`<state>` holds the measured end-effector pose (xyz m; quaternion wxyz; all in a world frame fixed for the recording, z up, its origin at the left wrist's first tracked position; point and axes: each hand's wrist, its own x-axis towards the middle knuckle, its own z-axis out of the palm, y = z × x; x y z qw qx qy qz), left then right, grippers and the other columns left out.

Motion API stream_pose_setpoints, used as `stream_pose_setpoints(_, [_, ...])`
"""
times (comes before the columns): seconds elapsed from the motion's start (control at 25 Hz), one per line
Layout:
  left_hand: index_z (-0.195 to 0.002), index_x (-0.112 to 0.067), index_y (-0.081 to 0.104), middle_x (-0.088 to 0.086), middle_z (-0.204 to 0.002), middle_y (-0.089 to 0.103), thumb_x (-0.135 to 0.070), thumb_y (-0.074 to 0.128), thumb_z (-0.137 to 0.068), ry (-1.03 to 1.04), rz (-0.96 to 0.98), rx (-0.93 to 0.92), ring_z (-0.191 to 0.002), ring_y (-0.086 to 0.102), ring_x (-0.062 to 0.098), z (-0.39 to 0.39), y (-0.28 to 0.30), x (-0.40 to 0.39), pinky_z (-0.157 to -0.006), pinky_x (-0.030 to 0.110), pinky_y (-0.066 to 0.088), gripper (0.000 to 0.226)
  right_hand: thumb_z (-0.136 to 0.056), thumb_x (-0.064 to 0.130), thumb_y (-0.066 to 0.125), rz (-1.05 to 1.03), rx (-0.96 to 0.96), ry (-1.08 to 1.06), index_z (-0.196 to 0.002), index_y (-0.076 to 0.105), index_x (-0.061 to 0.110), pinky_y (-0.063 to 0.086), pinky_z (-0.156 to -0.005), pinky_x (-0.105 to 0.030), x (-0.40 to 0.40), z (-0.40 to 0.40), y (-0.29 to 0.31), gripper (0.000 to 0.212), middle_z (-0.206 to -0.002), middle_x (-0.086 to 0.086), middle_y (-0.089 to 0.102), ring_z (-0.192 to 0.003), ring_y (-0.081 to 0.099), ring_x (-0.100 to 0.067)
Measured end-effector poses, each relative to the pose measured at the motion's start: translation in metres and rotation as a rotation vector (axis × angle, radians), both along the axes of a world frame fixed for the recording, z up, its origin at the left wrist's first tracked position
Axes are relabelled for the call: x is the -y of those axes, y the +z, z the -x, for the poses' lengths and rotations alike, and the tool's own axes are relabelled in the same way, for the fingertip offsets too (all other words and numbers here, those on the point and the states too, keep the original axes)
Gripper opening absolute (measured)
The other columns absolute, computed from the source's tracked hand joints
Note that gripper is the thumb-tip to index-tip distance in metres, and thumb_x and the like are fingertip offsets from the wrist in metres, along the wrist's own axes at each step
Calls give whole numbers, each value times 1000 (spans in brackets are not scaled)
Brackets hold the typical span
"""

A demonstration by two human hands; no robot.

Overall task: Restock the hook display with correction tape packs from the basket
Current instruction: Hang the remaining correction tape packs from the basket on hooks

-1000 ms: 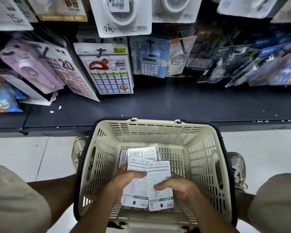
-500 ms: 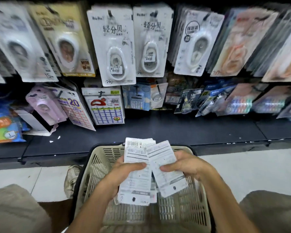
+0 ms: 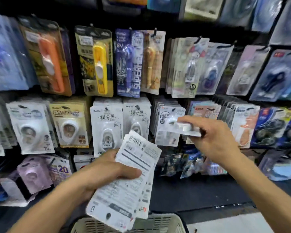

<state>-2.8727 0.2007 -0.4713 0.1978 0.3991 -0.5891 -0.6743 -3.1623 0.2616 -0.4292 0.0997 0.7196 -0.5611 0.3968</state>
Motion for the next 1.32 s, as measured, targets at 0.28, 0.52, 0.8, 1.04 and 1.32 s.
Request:
stream_pose_setpoints(0.28, [-103, -23, 77, 10, -110, 78, -21, 94, -52, 13, -45, -75, -99, 76, 34, -8, 17, 8, -87, 44, 59, 53, -46, -34, 63, 52, -206, -136, -143, 56, 11, 53, -90, -54, 32, 13, -43, 107, -152, 0, 48, -127, 60, -28])
stream_pose_setpoints(0.52, [-115, -17, 71, 16, -112, 76, -20, 97, -48, 61, -69, -92, -100, 74, 41, -11, 15, 8, -94, 52, 55, 73, -54, -29, 61, 22, -302, -115, -144, 53, 11, 48, -94, -47, 48, 18, -55, 99, -155, 1, 42, -117, 61, -41])
stream_pose_setpoints(0.8, [-100, -19, 77, 17, -107, 77, -8, 97, -56, 125, -34, -159, -94, 75, 41, -15, 15, 2, -85, 50, 59, 50, -65, -16, 69, -77, -334, -166, -151, 44, 22, 33, -97, -35, 46, 28, -68, 98, -159, 11, 34, -124, 56, -30])
stream_pose_setpoints(1.04, [-113, -12, 71, 15, -105, 78, -10, 87, -60, 159, 3, -173, -93, 76, 38, -4, 12, 1, -84, 47, 60, 55, -85, -9, 46, -516, -387, -275, -159, 15, 39, 25, -117, -45, 79, 23, -58, 94, -168, 20, -3, -155, 9, -19])
stream_pose_setpoints(1.32, [-108, -15, 69, 12, -102, 79, -5, 87, -67, 215, 40, -189, -91, 77, 35, 8, 5, 1, -89, 51, 59, 46, -94, 56, 60, -583, 943, 211, -102, 75, 31, 58, -66, -30, 57, -50, -43, 31, -100, 2, 78, -80, 72, -16])
